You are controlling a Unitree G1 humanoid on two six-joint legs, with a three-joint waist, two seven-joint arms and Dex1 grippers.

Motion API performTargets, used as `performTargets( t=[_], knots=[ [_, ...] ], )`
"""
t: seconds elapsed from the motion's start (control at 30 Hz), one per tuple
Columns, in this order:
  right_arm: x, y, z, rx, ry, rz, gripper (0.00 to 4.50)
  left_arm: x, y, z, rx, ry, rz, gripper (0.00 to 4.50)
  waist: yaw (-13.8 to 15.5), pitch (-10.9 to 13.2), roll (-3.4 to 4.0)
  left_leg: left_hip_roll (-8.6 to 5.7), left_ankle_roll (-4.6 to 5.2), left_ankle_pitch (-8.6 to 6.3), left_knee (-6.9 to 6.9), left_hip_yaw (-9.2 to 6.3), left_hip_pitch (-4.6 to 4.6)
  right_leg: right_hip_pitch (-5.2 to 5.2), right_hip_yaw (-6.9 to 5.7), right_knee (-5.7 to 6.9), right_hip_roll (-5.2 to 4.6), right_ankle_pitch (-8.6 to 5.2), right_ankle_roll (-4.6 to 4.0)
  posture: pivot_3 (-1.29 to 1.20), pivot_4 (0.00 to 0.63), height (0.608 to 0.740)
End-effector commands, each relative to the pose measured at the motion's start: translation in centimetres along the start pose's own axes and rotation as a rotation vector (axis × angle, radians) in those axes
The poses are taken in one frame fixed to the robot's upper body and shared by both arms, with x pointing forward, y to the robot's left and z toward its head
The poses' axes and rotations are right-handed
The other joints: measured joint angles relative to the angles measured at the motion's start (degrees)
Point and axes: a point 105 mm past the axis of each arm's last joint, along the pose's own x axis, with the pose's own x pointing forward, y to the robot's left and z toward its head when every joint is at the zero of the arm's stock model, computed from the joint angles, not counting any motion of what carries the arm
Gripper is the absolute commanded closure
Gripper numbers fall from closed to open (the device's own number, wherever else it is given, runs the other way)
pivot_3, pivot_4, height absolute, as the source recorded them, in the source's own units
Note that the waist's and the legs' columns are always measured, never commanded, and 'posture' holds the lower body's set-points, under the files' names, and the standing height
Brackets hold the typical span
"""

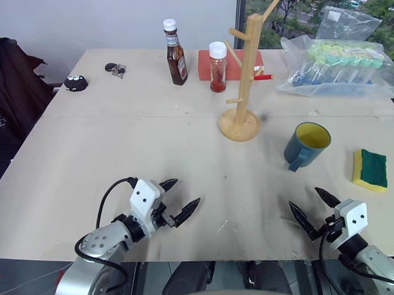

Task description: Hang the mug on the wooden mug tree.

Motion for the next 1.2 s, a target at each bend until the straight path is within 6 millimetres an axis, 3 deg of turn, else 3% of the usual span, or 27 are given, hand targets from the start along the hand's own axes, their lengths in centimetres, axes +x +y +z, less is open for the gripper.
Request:
performTargets(
  t=[0.03, 0.83, 1.2],
  knots=[
    [0.1, -0.1, 1.2, -0.032, -0.045, 0.001, 0.07, -0.1, -0.3, 0.7, 0.023, -0.021, -0.011, 0.00, 0.00, 0.00, 0.00, 0.00, 0.00, 0.00, 0.00, 0.00, 0.00, 0.00, 0.00, 0.00, 0.00, 0.00, 0.00, 0.00, 0.150, 0.740],
    [1.7, 0.2, 1.5, 0.013, -0.060, -0.084, 0.07, 0.5, -0.5, 1.5, 0.031, -0.062, -0.023, 0.00, -0.01, -0.01, -0.01, 0.04, 0.01, 0.00, 0.00, 0.19, 0.00, -0.08, 0.20, 0.01, 0.12, 0.01, 0.00, 0.00, 0.150, 0.740],
    [5.0, 0.8, 4.2, -0.004, -0.068, -0.227, 0.07, 0.8, -2.3, 5.4, 0.077, -0.152, -0.237, 0.00, -0.11, -0.02, -0.02, 0.10, -0.01, 0.00, 0.00, 0.31, -0.04, -0.21, 0.34, 0.05, 0.39, 0.13, -0.19, 0.00, 0.150, 0.740]
  ],
)
